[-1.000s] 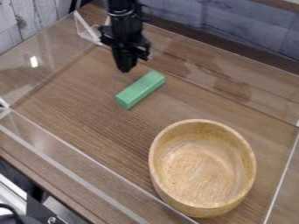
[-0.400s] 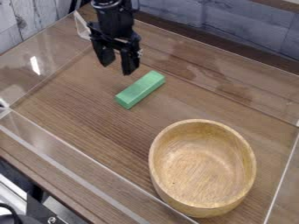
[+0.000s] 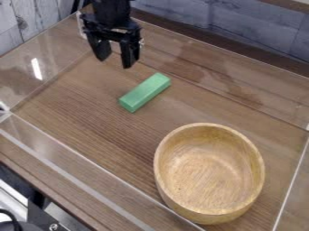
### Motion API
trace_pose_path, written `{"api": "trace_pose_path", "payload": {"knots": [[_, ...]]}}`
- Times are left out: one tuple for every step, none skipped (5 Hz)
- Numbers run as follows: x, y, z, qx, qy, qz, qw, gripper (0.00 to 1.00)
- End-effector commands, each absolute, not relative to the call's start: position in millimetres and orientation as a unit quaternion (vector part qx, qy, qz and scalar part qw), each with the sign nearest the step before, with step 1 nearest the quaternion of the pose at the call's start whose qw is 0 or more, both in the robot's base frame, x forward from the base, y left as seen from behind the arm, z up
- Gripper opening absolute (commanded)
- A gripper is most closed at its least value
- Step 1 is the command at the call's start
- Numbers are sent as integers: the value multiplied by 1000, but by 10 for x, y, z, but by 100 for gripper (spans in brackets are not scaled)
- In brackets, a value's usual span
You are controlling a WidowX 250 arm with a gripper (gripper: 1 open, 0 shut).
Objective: Move green object from inside the wooden bowl to the table next to it
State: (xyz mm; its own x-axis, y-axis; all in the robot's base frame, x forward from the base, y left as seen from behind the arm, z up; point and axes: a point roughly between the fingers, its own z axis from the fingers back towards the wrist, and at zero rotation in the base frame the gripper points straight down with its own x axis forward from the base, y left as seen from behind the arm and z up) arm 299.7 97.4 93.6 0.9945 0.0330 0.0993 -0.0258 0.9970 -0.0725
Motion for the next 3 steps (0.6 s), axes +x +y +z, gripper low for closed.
{"api": "trace_pose_path", "payload": {"knots": [[2969,884,1049,-20,-79,26,996,100],[3075,941,956,-15,-80,32,996,100],[3169,1024,860,-12,-80,37,996,100]]}}
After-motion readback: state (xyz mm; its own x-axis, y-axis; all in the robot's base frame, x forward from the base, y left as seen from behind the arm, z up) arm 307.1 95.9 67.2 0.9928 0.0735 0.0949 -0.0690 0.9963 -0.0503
